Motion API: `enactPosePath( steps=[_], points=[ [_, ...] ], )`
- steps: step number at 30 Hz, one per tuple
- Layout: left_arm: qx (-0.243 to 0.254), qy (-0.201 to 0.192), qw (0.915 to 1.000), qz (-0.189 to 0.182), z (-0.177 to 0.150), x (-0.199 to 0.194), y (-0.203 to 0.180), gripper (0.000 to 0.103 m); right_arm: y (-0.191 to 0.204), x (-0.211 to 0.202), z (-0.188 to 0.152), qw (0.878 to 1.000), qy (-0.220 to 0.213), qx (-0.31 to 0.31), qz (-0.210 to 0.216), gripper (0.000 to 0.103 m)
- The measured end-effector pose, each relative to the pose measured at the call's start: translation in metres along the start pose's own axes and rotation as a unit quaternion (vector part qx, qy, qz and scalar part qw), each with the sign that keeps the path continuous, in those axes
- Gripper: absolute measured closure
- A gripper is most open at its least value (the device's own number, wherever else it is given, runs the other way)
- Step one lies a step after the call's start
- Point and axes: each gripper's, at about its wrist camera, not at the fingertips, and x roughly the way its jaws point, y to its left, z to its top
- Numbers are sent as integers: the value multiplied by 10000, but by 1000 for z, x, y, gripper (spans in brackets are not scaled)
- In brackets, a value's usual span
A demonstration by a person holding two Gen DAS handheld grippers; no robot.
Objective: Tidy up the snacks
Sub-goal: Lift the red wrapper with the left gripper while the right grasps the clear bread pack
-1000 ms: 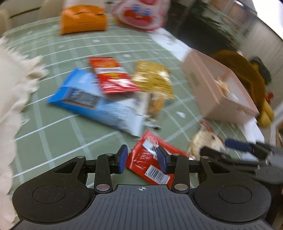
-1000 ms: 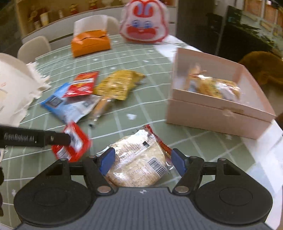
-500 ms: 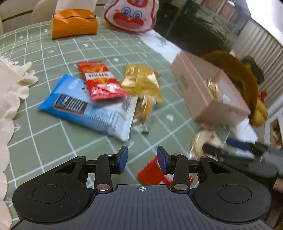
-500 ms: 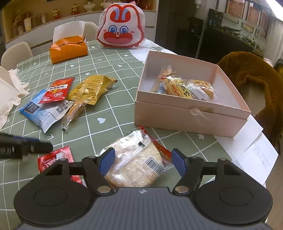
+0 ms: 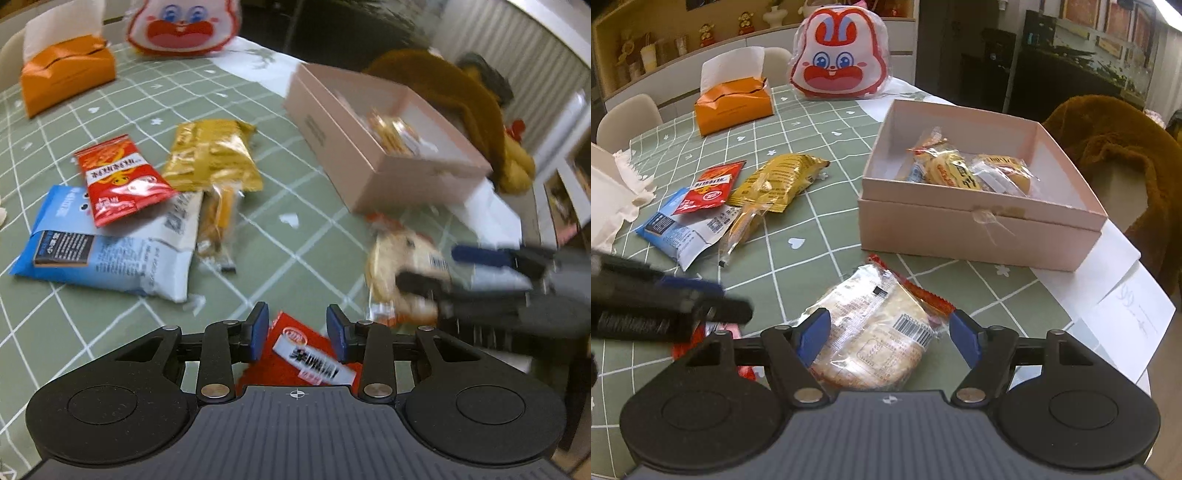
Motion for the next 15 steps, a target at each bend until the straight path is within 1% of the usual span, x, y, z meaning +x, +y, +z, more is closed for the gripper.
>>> enactPosePath(
  steps=[3,5,8,12,15],
  points=[
    [155,58,9998,-74,-13,-9,-3,64,-4,1,-1,10000,0,86,8,30],
    [99,110,9998,-132,-20,-16,1,64,-5,1,-1,10000,1,79,-26,30],
    [-63,23,9999,-98,-27,-25,11,64,-6,1,0,9999,-13,58,-124,30],
    [-320,-76,9994,-49,-25,-27,22,64,-9,-1,-2,9998,-15,134,-153,30],
    [-207,-52,9997,-76,-19,-25,17,64,-13,-3,-5,9997,-16,229,-123,30]
  ],
)
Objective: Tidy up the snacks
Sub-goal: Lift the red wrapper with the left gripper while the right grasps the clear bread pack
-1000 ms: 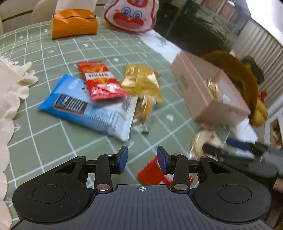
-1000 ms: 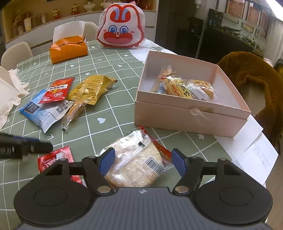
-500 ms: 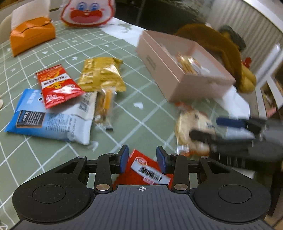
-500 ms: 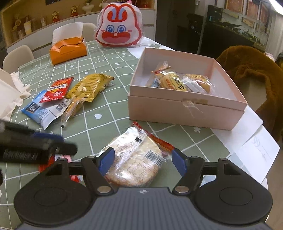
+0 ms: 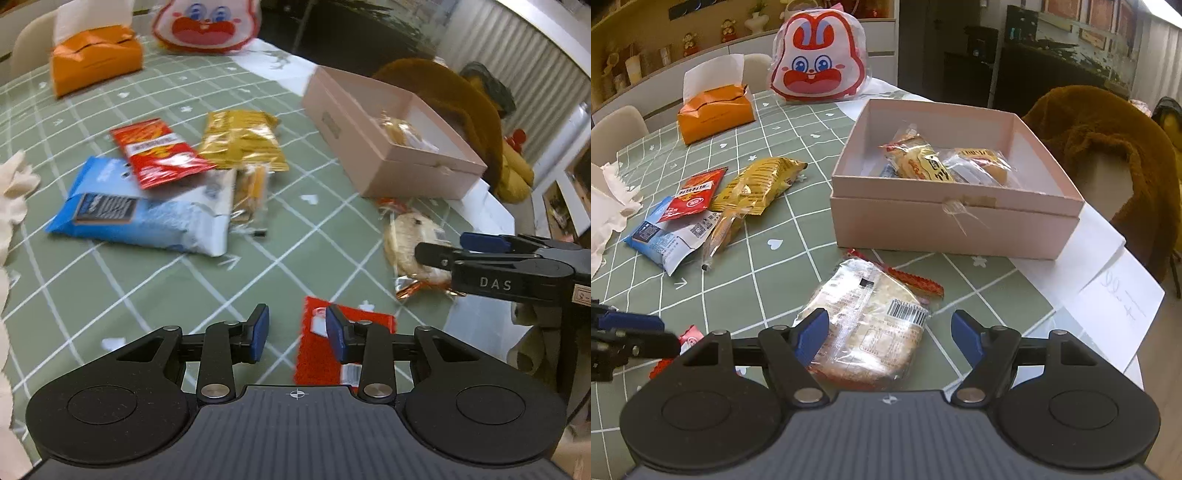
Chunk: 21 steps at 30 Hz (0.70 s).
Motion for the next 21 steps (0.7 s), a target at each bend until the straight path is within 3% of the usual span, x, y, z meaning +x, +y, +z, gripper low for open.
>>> enactPosePath(
  steps=[3,8,15,19,21],
  points=[
    [283,167,9994,-84,0,2,-12,64,-3,-4,-3,9999,55,69,84,30],
    [507,344,9981,78,-5,7,-24,64,-2,-20,-10,9995,-23,-142,275,30],
    [174,269,9994,138,-2,8,-15,64,21,-35,-34,9894,350,-616,1266,30],
    [-224,182,9995,124,1,5,-4,64,49,-32,-48,9827,428,-1069,1452,29],
    [-329,155,9993,81,2,3,0,64,63,-33,-52,9812,294,-1381,1315,30]
  ],
)
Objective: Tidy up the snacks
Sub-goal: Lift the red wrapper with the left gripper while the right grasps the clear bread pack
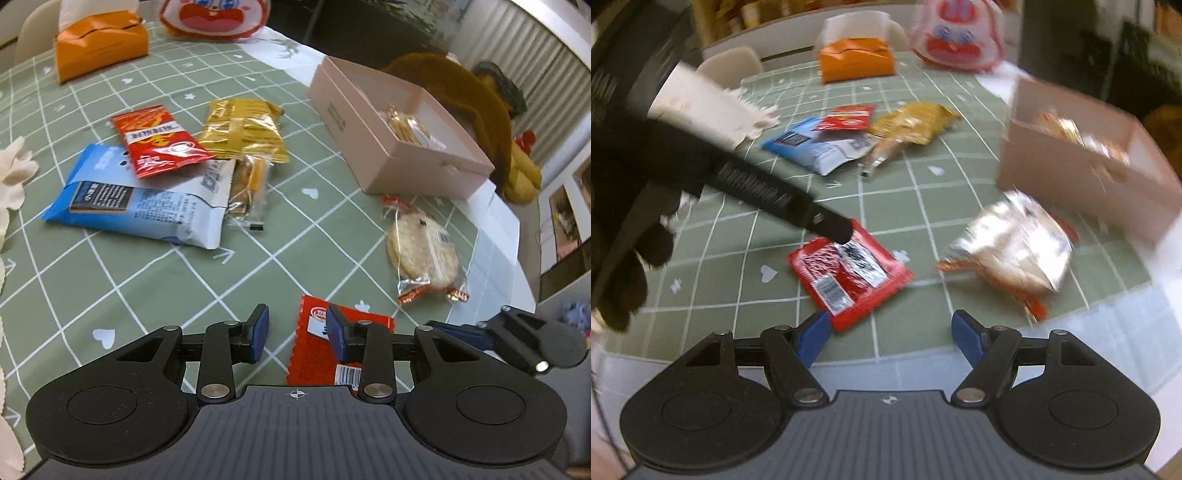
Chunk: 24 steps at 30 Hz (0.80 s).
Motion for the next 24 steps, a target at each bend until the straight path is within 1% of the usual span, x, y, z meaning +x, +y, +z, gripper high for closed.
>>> enactPosePath(
  steps=[2,5,7,9,12,15,17,19,21,24],
  points=[
    [-14,4,10000,-33,0,-1,2,64,10,5,4,9993,-108,-245,-248,30],
    [38,40,10000,-25,-2,1,0,64,7,12,13,9980,-189,-200,-575,30],
    [60,26,10000,7,-2,2,-1,64,-2,14,17,9972,-203,-117,-709,30],
    [36,1,10000,23,0,4,-3,64,-11,14,18,9966,-198,-43,-795,30],
    [156,-121,9997,155,3,5,-11,64,-23,9,15,9971,-138,113,-735,30],
    [377,-318,9987,150,6,3,-19,64,-34,-3,13,9977,-234,284,-561,30],
    [519,-350,9980,128,8,2,-24,64,-41,-10,13,9970,-303,334,-625,30],
    [689,-291,9971,109,10,4,-27,64,-47,-12,15,9951,-390,351,-840,30],
    [1002,-209,9946,148,8,6,-34,64,-57,-15,18,9927,-527,510,-960,30],
    [1551,-55,9877,191,-1,8,-46,64,-80,-13,26,9889,-606,1040,-874,30]
  ],
)
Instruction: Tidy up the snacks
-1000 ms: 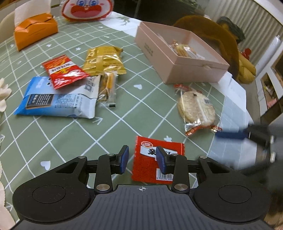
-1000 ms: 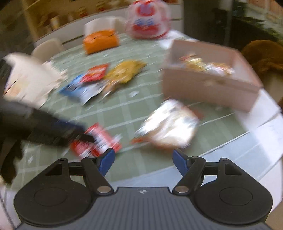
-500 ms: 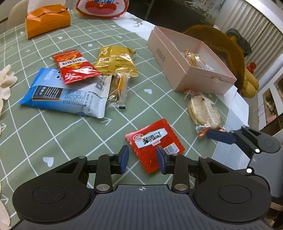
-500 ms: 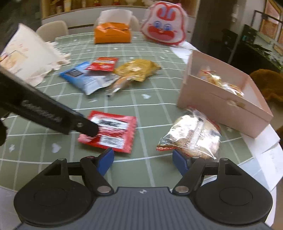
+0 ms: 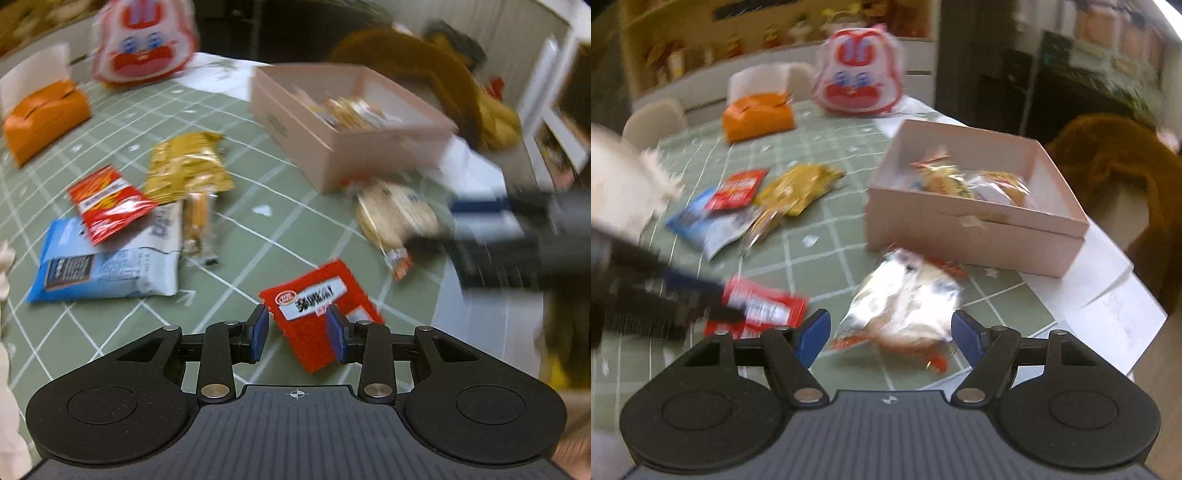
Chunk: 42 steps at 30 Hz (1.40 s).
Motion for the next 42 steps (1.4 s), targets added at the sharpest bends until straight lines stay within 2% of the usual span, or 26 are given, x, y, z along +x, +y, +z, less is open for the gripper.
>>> enactPosePath(
  steps=[2,4,8,12,14,16,19,23,26,30,32,34,37,40,42],
  points=[
    [327,165,9993,-1,-3,5,-10,62,-10,7,6,9996,17,264,36,30],
    [529,123,9985,-27,-5,6,-16,62,-17,20,14,9991,65,403,-71,30],
    [737,207,9969,-202,-2,7,-23,62,-20,47,22,9980,395,486,-108,29],
    [958,225,9945,-370,-3,7,-25,60,-17,53,23,9981,399,465,-11,24],
    [888,176,9955,-276,-4,5,-23,58,-19,55,22,9974,437,564,37,24],
    [752,80,9971,46,-5,4,-16,57,-20,54,22,9972,459,587,82,24],
    [473,44,9984,306,-1,6,-4,56,-19,55,20,9974,524,487,99,24],
    [146,41,9976,675,3,13,9,58,-18,53,14,9979,536,374,-50,24],
    [301,48,9978,591,3,14,8,58,-15,50,8,9983,501,262,-147,24],
    [703,212,9971,176,3,13,-5,58,-16,45,2,9985,459,218,-199,23],
    [737,241,9969,113,4,16,-8,53,-18,44,1,9985,452,219,-205,23],
    [629,220,9978,-13,4,15,-6,49,-18,43,1,9986,446,213,-211,23],
    [-53,82,9997,-207,3,8,16,52,-18,43,0,9986,456,152,-237,22],
    [-774,-222,9966,-196,2,-7,43,53,-20,42,0,9982,483,227,-267,22],
    [-1066,-286,9933,-332,5,-12,53,53,-23,40,0,9976,555,300,-291,23]
  ],
)
